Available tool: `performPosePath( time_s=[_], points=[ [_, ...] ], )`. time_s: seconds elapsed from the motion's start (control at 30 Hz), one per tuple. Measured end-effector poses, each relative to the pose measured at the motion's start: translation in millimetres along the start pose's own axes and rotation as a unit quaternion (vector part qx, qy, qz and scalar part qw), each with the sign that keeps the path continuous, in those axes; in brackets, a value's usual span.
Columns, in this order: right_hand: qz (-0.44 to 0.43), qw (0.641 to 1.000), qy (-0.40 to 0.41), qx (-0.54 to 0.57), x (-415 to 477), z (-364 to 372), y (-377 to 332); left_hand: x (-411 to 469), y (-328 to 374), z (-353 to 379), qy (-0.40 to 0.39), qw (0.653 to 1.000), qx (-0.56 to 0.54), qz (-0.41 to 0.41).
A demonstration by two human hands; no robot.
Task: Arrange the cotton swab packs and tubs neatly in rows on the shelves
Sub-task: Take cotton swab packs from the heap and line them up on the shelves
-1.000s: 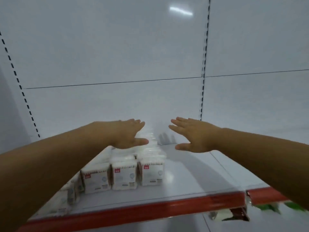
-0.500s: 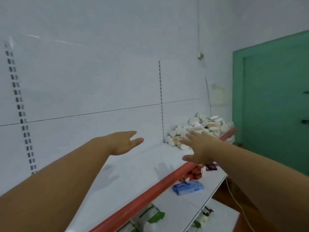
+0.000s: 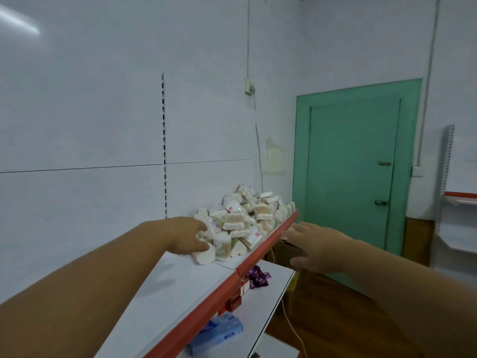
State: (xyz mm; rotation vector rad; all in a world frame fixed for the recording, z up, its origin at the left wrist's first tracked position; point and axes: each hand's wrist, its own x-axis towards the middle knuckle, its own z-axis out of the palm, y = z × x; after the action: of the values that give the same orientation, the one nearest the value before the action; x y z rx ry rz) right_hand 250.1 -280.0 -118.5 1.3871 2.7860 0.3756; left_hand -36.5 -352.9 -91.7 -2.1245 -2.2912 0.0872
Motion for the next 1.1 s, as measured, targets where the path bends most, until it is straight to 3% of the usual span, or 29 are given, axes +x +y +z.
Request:
performPosePath(
  time_s=[0.37, 0.6, 0.87, 1.1],
  points=[
    [0.038, 0.998, 0.019, 0.047, 161.3, 5.8, 75.4, 204.7, -20.0, -7.1, 0.043, 0.998, -0.004, 0.035],
    [-0.001, 0.997, 0.027, 0.075, 257.5, 53.0, 127.0, 290.0, -39.1, -0.4, 0.090, 0.994, -0.002, -0.055],
    [-0.150, 0.976, 0.042, 0.150, 395.9, 75.6, 135.1, 338.0, -40.6, 0.6, 0.089, 0.984, -0.029, -0.149],
    [-0.244, 0.929, 0.024, 0.277, 474.0, 86.1, 98.1, 323.8, -25.5, 2.9, 0.094, 0.971, -0.086, -0.204]
  ],
)
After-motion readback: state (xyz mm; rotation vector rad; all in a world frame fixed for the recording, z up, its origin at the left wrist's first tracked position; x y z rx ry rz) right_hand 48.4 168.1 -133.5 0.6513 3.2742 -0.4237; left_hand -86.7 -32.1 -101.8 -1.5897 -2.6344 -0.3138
